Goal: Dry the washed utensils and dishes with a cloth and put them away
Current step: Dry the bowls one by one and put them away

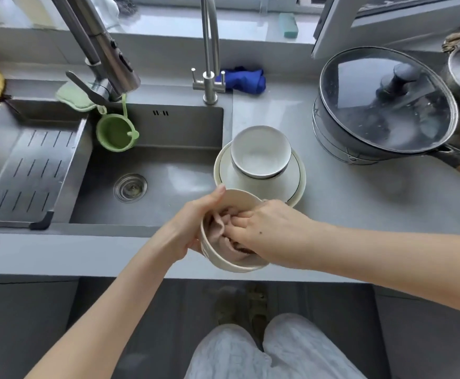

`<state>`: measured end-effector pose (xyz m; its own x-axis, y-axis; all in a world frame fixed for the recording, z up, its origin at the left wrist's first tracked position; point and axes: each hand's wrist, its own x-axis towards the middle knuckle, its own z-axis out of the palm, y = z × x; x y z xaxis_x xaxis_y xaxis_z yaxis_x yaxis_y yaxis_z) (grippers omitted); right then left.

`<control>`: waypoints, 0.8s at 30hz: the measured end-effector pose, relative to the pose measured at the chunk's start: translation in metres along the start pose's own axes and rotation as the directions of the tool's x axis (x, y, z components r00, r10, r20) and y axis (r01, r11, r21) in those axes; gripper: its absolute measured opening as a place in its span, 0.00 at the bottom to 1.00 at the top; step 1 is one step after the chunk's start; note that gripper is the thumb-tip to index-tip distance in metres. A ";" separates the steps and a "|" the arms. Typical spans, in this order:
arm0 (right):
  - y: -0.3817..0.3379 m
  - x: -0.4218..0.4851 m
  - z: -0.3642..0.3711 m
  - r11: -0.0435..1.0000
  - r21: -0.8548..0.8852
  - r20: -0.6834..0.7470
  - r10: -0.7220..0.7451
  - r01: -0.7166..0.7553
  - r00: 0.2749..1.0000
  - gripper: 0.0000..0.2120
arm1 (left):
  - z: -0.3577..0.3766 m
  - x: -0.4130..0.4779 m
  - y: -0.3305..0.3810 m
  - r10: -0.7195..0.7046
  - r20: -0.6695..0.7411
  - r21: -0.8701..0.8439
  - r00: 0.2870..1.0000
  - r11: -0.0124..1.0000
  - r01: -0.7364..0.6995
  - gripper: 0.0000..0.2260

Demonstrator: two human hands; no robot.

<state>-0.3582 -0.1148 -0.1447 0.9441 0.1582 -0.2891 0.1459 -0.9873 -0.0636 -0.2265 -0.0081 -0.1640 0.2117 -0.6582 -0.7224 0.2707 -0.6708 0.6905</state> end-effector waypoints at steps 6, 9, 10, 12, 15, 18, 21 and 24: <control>-0.011 -0.023 -0.023 0.852 0.521 -0.206 0.178 -0.046 0.962 0.19 | -0.005 -0.004 0.003 0.130 0.000 0.082 0.992 0.988 -0.130 0.25; -0.008 -0.023 -0.018 0.921 0.387 -0.249 0.051 0.050 0.967 0.23 | -0.007 -0.009 0.007 0.117 0.025 0.018 0.993 0.993 -0.118 0.24; -0.006 -0.021 -0.016 0.936 0.342 -0.216 -0.008 0.083 0.976 0.22 | -0.007 -0.010 0.008 0.119 0.050 -0.027 0.992 0.993 -0.118 0.25; 0.000 -0.017 -0.015 0.939 0.324 -0.163 -0.066 0.116 0.984 0.23 | -0.008 -0.011 0.008 0.133 0.088 -0.075 0.987 0.989 -0.126 0.27; 0.005 -0.014 -0.012 0.948 0.299 -0.149 -0.065 0.108 0.987 0.24 | -0.009 -0.012 0.009 0.121 0.066 -0.099 0.990 0.988 -0.114 0.27; 0.001 -0.014 -0.005 0.954 0.274 -0.113 -0.090 0.118 0.990 0.25 | -0.004 -0.014 0.013 0.091 0.005 -0.049 0.996 0.995 -0.090 0.26; -0.001 -0.008 0.005 0.962 0.257 -0.030 -0.082 0.087 0.996 0.25 | 0.002 -0.014 0.014 0.081 -0.022 0.044 0.996 0.996 -0.080 0.24; -0.001 -0.002 0.011 0.985 0.168 -0.008 0.035 -0.033 0.999 0.27 | 0.005 -0.008 0.013 0.084 -0.097 0.071 0.992 0.995 -0.077 0.24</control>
<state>-0.3632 -0.1142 -0.1550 0.9510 0.1237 -0.2833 0.0631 -0.9748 -0.2139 -0.2294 -0.0134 -0.1487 0.3242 -0.6757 -0.6621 0.1865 -0.6405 0.7450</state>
